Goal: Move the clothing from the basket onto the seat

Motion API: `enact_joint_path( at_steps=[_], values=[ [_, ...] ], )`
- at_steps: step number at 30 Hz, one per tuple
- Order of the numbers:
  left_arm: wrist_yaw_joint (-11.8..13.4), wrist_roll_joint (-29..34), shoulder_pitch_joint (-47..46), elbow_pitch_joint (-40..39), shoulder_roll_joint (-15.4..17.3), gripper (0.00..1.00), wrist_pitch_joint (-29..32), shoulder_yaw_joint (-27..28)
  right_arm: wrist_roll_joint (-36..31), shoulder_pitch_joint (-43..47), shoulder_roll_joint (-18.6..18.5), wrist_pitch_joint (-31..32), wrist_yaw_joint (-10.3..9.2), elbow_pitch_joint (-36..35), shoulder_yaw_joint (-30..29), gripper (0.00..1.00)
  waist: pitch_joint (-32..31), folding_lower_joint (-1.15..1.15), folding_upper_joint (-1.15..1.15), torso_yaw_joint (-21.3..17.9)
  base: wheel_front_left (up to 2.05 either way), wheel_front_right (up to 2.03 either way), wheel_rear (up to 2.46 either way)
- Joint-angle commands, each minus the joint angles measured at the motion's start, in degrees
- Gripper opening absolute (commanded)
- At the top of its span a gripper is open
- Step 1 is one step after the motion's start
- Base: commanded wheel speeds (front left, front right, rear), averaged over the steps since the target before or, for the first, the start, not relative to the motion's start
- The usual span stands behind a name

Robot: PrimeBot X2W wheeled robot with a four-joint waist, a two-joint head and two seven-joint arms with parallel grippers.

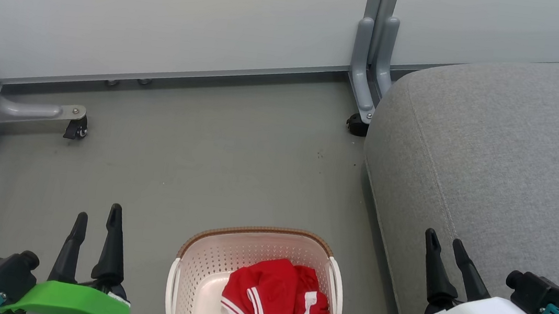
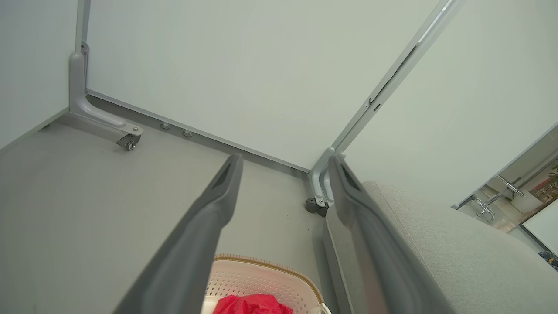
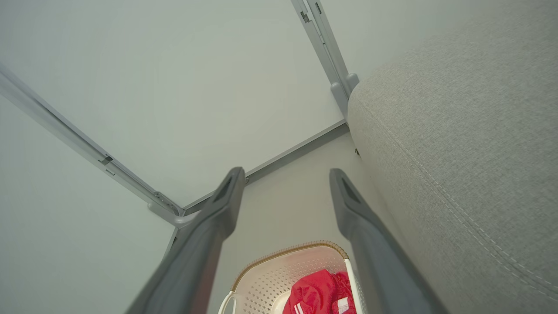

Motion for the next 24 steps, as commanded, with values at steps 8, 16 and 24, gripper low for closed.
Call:
enact_joint_path(
  at_steps=[8,16,24],
  values=[
    [0.1,6.7,0.2,-2.4,0.5,1.0,-1.7,-0.4,-6.8,-0.1,-0.3,-1.7,0.02,-1.6,0.5,1.0,0.3,0.0,0.0,-0.1,0.0,0.0,0.0],
    [0.0,11.7,0.3,-2.9,0.8,1.0,-2.9,-1.0,-11.4,0.1,-0.4,-2.8,0.02,-2.5,1.2,1.0,0.4,0.0,0.0,-0.1,0.0,0.0,0.0],
    [-0.1,16.2,0.8,-3.0,0.9,1.0,-4.0,-1.4,-15.9,0.3,-0.4,-3.9,0.02,-3.1,1.6,1.0,0.3,0.0,0.0,-0.1,0.0,0.0,0.0]
  ],
)
